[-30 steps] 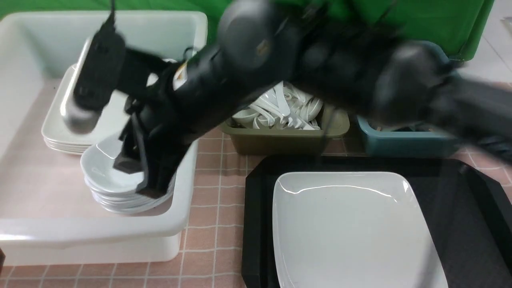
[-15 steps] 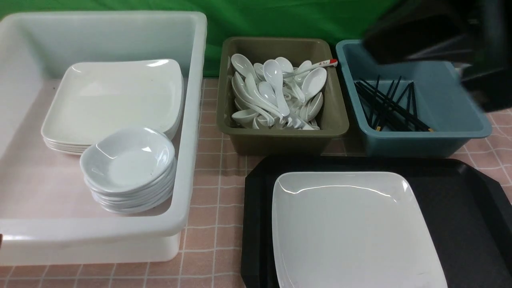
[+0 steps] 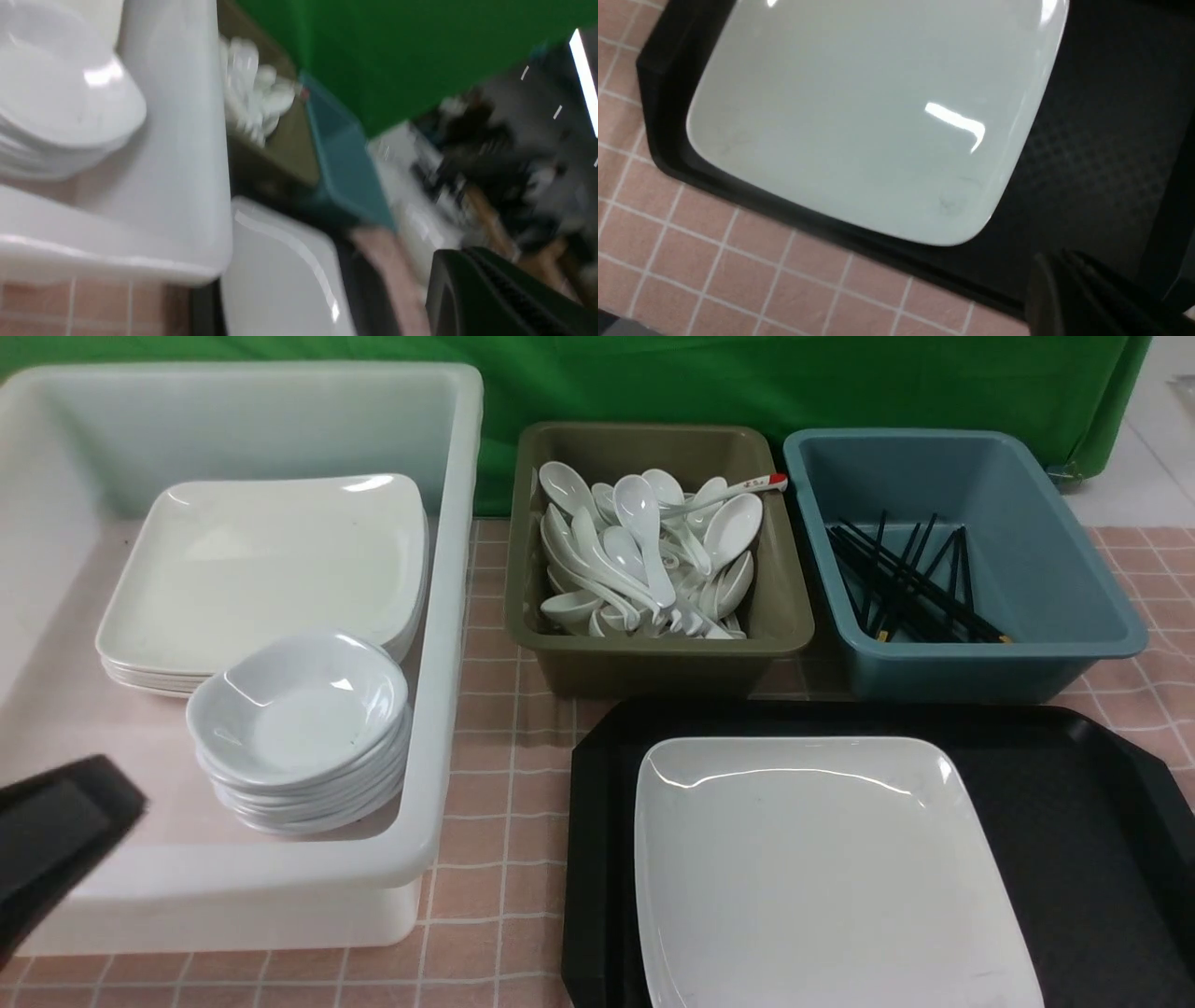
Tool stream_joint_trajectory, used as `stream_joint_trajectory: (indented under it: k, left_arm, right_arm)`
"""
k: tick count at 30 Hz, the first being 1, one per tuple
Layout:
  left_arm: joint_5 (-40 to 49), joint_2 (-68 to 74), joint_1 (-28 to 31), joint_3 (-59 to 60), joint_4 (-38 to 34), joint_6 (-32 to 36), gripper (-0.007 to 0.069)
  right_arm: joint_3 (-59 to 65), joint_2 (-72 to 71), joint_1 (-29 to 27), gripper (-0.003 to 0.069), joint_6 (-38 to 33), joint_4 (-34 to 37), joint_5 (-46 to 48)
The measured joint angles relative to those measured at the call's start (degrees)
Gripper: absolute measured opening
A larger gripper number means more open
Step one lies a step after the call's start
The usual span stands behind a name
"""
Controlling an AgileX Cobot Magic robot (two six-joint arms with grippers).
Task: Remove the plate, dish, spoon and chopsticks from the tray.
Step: Use the left arm to grab a plate from the dinner plate
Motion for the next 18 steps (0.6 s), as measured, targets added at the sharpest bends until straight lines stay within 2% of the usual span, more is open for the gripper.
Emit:
stream_joint_trajectory:
  k: [1, 3, 5, 8, 11, 13, 14, 15, 18]
  left_arm:
    - [1.1, 0.9, 0.0, -1.4, 0.6, 0.8, 0.0003]
    - [10.8, 10.4, -0.1, -8.2, 3.0, 5.2, 0.0003]
    - [16.5, 20.3, -0.1, -15.2, 4.4, 8.2, 0.0003]
    - [18.5, 28.6, -0.5, -20.6, 3.5, 9.3, 0.0003]
    - [18.4, 36.0, -3.6, -23.0, 1.7, 8.5, 0.0004]
    - [18.5, 41.7, -11.7, -23.5, 1.9, 6.0, 0.0008]
    - [18.5, 42.6, -12.5, -23.6, 2.0, 5.8, 0.0008]
    - [18.4, 46.0, -19.9, -23.6, 3.4, 3.3, 0.0008]
    - [16.6, 50.0, -28.1, -23.6, 5.3, 0.2, 0.0011]
  right_arm:
    - [0.0, -0.2, -0.3, 0.003, 0.0, 0.1, -0.1]
    - [4.5, -2.6, -3.1, 0.003, 1.3, 1.1, -2.8]
    - [8.6, -6.1, -5.5, 0.003, 1.6, 1.2, -6.0]
    - [12.7, -10.2, -7.5, 0.003, 2.7, 1.3, -9.6]
    - [14.9, -12.6, -8.1, 0.003, 2.8, 1.3, -10.6]
    - [16.0, -13.7, -8.1, 0.003, 2.8, 1.5, -10.8]
    - [16.1, -13.7, -8.1, 0.003, 2.8, 1.5, -10.8]
    - [16.3, -13.7, -8.1, 0.003, 2.8, 1.5, -11.0]
    - [16.4, -13.8, -8.1, 0.003, 2.9, 1.5, -11.4]
